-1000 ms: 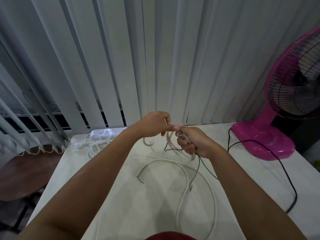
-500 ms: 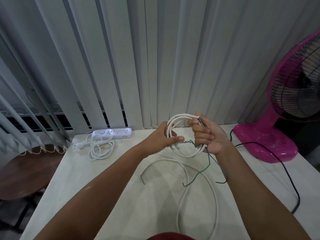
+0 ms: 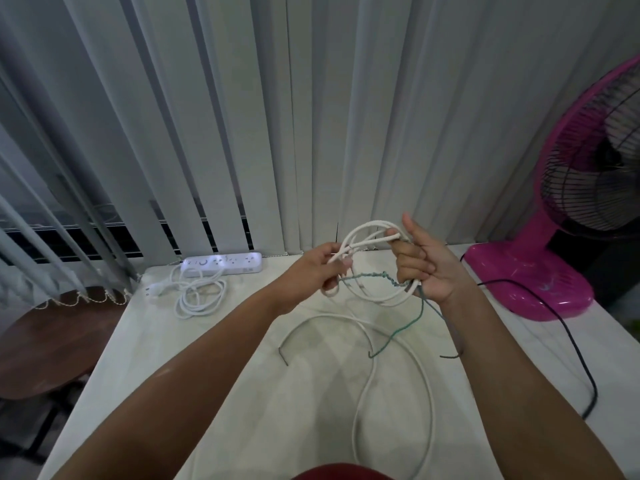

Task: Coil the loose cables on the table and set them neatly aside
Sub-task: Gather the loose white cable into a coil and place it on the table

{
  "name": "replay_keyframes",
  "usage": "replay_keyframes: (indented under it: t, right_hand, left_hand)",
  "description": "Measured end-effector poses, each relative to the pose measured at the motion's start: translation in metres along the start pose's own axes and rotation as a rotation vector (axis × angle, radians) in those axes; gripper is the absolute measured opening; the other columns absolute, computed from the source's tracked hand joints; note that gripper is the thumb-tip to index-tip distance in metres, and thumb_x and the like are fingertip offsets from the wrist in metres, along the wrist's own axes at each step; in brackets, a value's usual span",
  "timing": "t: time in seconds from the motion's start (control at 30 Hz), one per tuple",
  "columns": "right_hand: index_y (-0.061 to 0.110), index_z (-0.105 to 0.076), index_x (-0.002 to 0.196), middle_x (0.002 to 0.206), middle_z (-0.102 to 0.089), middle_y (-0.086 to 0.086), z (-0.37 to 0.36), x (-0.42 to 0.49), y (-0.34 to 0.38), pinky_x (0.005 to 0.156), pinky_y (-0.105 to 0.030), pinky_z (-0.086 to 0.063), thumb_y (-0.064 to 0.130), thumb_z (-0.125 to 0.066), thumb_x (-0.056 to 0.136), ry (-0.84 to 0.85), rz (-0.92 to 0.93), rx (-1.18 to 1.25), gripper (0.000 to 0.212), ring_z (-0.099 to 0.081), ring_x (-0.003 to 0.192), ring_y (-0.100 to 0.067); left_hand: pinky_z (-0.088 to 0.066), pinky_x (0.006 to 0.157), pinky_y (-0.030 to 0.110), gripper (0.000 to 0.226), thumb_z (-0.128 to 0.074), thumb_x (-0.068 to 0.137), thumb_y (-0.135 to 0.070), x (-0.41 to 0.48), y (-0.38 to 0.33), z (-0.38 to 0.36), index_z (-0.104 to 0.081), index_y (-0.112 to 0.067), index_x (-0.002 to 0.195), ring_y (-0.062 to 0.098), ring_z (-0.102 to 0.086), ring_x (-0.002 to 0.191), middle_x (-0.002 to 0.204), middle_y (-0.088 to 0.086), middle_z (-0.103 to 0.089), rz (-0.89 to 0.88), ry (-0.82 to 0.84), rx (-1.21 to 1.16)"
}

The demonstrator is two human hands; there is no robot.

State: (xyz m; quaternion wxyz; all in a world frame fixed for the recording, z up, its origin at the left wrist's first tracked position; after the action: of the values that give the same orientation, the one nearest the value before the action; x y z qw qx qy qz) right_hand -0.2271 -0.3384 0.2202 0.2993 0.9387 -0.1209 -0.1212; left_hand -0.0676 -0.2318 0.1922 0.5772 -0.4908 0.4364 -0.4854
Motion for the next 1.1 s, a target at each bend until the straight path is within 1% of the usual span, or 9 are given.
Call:
replay_keyframes:
  t: [0.13,0.27,0.37,0.47,0.6,0.7,0.83,0.9,1.1]
  right_hand:
    - [0.012,-0.064,0.084,0.043,-0.021,0.008,0.003,-0.005,-0.003,0.027,-0.015,-0.015,0.034,-0.07,0.078,-0.062,-0.027,-0.215,0.024,-0.013,0.029,-0.003]
    - [0.009,-0.066,0.098,0.043,-0.029,0.009,0.004,0.001,-0.01,0.029,-0.015,-0.017,0.034,-0.065,0.083,-0.17,-0.019,-0.511,0.029,-0.02,0.028,-0.001]
    - [0.011,-0.066,0.08,0.044,-0.031,0.009,0.001,0.008,-0.018,0.03,-0.016,-0.021,0.035,-0.065,0.082,-0.169,-0.008,-0.551,0.024,-0.023,0.03,-0.002]
    - [0.011,-0.062,0.075,0.048,-0.041,0.007,-0.001,0.016,-0.034,0.033,-0.015,-0.031,0.029,-0.057,0.087,-0.109,0.011,-0.3,0.022,-0.033,0.033,-0.002]
    - [0.006,-0.07,0.083,0.057,-0.053,0.003,0.001,0.024,-0.047,0.044,-0.016,-0.044,0.023,-0.054,0.089,-0.084,0.009,-0.064,0.024,-0.049,0.046,-0.007]
    - [0.006,-0.067,0.089,0.052,-0.037,0.007,-0.001,0.023,-0.048,0.04,-0.016,-0.035,0.028,-0.046,0.093,0.006,-0.045,0.042,0.031,-0.036,0.039,-0.003]
    - [0.011,-0.056,0.08,0.053,-0.024,0.01,-0.006,0.016,-0.038,0.037,-0.015,-0.026,0.037,-0.043,0.095,0.083,-0.082,0.051,0.032,-0.021,0.037,-0.002]
    - [0.011,-0.052,0.079,0.053,-0.024,0.009,-0.009,0.015,-0.034,0.035,-0.016,-0.022,0.028,-0.054,0.093,0.103,-0.059,0.084,0.022,-0.019,0.036,-0.003]
    - [0.006,-0.049,0.083,0.053,-0.028,0.004,-0.005,0.009,-0.021,0.037,-0.016,-0.01,0.029,-0.037,0.099,0.168,0.05,0.423,0.03,-0.017,0.035,-0.007]
  left_hand:
    - [-0.036,0.058,0.022,0.012,-0.05,0.097,-0.012,0.0,-0.001,-0.001,-0.061,-0.012,0.097,0.008,-0.05,0.06,0.07,-0.004,-0.06,0.11,0.03,-0.232]
    - [-0.046,0.085,0.039,0.017,-0.042,0.091,-0.003,0.001,0.0,0.001,-0.055,0.0,0.101,0.022,-0.061,0.068,0.075,0.011,-0.052,0.237,-0.075,-0.527]
    - [-0.05,0.061,0.031,0.016,-0.04,0.085,-0.007,0.001,-0.002,0.001,-0.053,-0.007,0.076,0.018,-0.059,0.049,0.062,0.009,-0.049,0.361,-0.193,-0.65]
    - [-0.03,0.036,0.016,0.021,-0.039,0.08,-0.009,0.006,-0.007,0.0,-0.044,-0.014,0.061,0.01,-0.034,0.032,0.043,-0.002,-0.036,0.373,-0.322,-0.695]
    - [-0.015,0.034,0.015,0.025,-0.039,0.078,-0.011,0.01,-0.009,0.0,-0.034,-0.02,0.055,0.008,-0.018,0.034,0.044,-0.007,-0.025,0.335,-0.453,-0.51]
    - [-0.018,0.036,0.017,0.023,-0.037,0.081,-0.014,0.013,-0.011,0.001,-0.033,-0.02,0.059,0.009,-0.022,0.033,0.043,-0.007,-0.029,0.271,-0.48,-0.244]
    - [-0.025,0.037,0.019,0.007,-0.051,0.088,-0.024,0.015,-0.011,-0.003,-0.046,-0.02,0.085,0.006,-0.03,0.037,0.059,-0.004,-0.046,0.112,-0.362,-0.138]
    - [-0.031,0.041,0.018,0.026,-0.063,0.089,-0.03,0.015,-0.008,-0.003,-0.052,-0.016,0.108,0.006,-0.036,0.042,0.07,-0.002,-0.059,0.065,-0.198,-0.189]
    - [-0.054,0.086,0.03,0.009,-0.058,0.089,-0.009,0.004,0.002,-0.001,-0.066,-0.011,0.086,0.019,-0.07,0.089,0.086,0.005,-0.074,0.145,0.182,-0.52]
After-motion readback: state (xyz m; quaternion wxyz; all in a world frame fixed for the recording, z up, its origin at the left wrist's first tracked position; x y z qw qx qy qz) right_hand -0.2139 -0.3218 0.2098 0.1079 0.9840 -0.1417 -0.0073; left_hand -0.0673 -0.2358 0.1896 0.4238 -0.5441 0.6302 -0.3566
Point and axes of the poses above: each hand's wrist, its own x-axis towards the middle knuckle, its own z-axis out of the back of the hand, y = z × x, the point moved 3 cm from there along x, towards the middle knuckle
